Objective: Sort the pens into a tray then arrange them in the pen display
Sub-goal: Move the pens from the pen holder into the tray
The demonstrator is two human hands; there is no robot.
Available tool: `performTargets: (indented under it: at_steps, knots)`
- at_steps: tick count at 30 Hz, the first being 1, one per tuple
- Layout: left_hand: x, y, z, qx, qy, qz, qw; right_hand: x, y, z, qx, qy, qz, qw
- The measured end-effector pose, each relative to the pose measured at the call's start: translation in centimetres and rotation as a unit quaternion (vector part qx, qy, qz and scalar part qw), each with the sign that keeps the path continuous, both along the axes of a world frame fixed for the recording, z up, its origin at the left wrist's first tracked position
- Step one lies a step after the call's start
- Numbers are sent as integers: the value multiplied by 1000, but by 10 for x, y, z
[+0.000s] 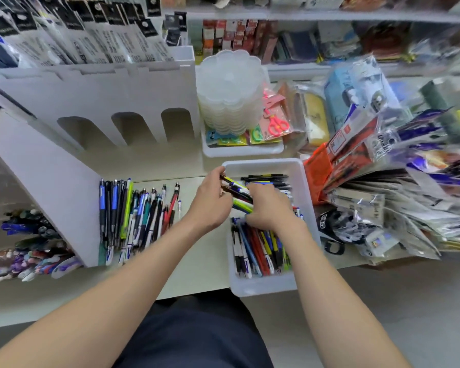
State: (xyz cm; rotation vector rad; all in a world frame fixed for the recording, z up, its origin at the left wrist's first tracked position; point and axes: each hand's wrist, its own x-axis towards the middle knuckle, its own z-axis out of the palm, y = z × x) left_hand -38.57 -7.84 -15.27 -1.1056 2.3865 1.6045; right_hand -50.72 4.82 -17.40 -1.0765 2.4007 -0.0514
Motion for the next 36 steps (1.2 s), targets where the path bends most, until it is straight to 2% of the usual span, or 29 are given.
performTargets:
  at_steps: [3, 7, 16, 22, 27, 34, 36]
  knots:
    - [-14, 9, 0, -2, -12, -2, 1000, -24, -1, -5, -17, 83, 48, 995]
    - [-34, 19, 0, -13, -40, -7, 999, -50, -2, -22, -36, 116, 95, 988]
    - [-61, 35, -26, -42, -98, -57, 993, -71, 1, -53, -93, 67, 108, 987]
    - [-76, 38, -38, -40, -117, -52, 991, -73, -8, -62, -128, 38, 129, 983]
    - [-83, 45, -47, 11, -121, -87, 989, -85, 8, -66, -97, 34, 95, 990]
    - [-89, 44, -57, 60, -103, -88, 989, -86, 35, -65, -126, 31, 24, 991]
    - [-87, 41, -59, 43, -84, -75, 993, -85, 40, -62, -132, 35, 12, 991]
